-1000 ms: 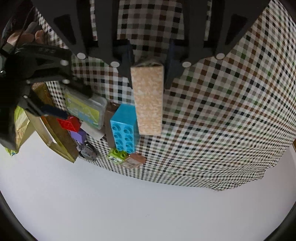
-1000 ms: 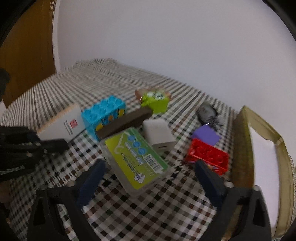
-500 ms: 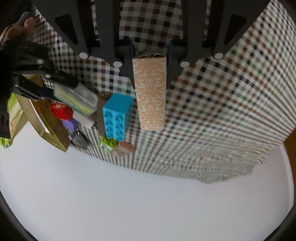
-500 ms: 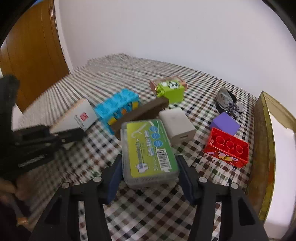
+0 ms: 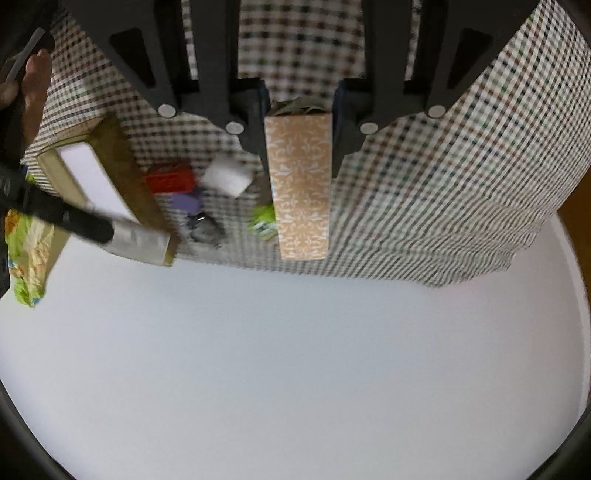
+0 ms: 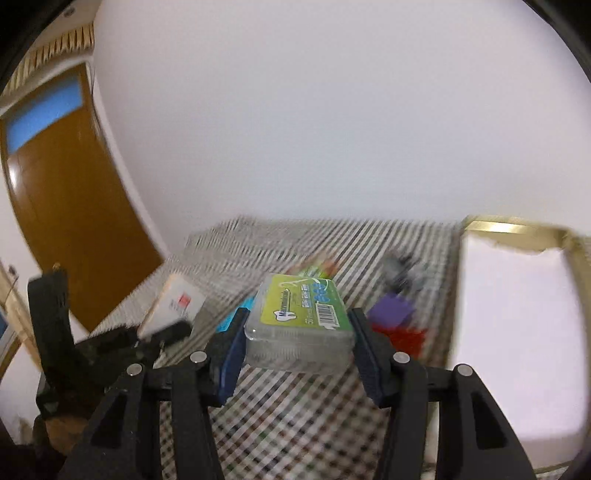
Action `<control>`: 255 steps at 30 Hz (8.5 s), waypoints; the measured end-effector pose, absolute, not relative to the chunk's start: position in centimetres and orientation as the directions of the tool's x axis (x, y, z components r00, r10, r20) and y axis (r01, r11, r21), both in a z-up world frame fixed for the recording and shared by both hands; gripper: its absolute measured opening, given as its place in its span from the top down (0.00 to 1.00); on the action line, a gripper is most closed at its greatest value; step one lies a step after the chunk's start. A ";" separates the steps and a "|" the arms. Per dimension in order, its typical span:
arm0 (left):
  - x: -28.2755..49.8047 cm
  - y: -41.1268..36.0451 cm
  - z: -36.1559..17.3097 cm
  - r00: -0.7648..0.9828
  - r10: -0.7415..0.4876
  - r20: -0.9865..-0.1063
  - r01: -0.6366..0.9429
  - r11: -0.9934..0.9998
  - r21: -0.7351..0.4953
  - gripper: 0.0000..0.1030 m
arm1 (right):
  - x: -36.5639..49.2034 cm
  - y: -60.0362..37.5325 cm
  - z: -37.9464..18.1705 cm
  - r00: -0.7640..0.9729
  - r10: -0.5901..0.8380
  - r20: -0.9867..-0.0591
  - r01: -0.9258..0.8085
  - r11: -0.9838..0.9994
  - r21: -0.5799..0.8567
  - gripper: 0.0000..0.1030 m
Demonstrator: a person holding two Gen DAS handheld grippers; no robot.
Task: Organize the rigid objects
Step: 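Lift the beige block with the left tool while the right tool grasps the clear green-labelled box, then carry the beige block and clear box into the gold tin and release both, then grasp the blue Lego brick with the left tool, then lift the blue brick with the left tool while the right tool grasps the dark brown bar, then carry the blue brick and brown bar into the gold tin and release both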
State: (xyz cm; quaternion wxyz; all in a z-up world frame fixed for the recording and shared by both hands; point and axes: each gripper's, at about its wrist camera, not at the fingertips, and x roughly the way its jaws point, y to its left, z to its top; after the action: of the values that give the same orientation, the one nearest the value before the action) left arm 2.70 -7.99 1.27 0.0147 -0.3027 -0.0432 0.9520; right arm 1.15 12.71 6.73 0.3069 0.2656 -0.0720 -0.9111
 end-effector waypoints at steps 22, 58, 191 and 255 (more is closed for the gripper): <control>-2.4 11.8 2.3 -0.759 0.348 -0.551 -0.395 -0.918 -0.035 0.77 | -1.2 25.9 4.4 -0.870 -0.092 -0.484 0.036 -0.992 0.123 0.46; -2.9 10.0 0.5 -0.838 0.240 -0.490 -0.308 -0.949 0.061 0.01 | 1.0 29.4 4.7 -0.948 0.157 -0.276 -0.197 -0.972 0.127 0.12; -2.8 -21.1 0.0 -0.850 0.179 -0.495 -0.001 -0.940 -0.340 0.70 | -4.4 -1.5 0.6 -0.732 -0.391 -0.558 0.353 -0.918 0.180 0.83; -2.5 3.3 4.2 -0.873 0.352 -0.338 -0.302 -0.934 -0.193 0.70 | -4.4 21.3 5.1 -0.948 -0.007 -0.317 -0.030 -0.993 0.113 0.83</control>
State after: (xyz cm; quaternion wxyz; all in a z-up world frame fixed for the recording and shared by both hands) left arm -2.45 3.29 4.25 0.1692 -0.1868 -0.0670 0.9654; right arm -4.42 21.26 5.08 -0.0058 0.1608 -0.0584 -0.9852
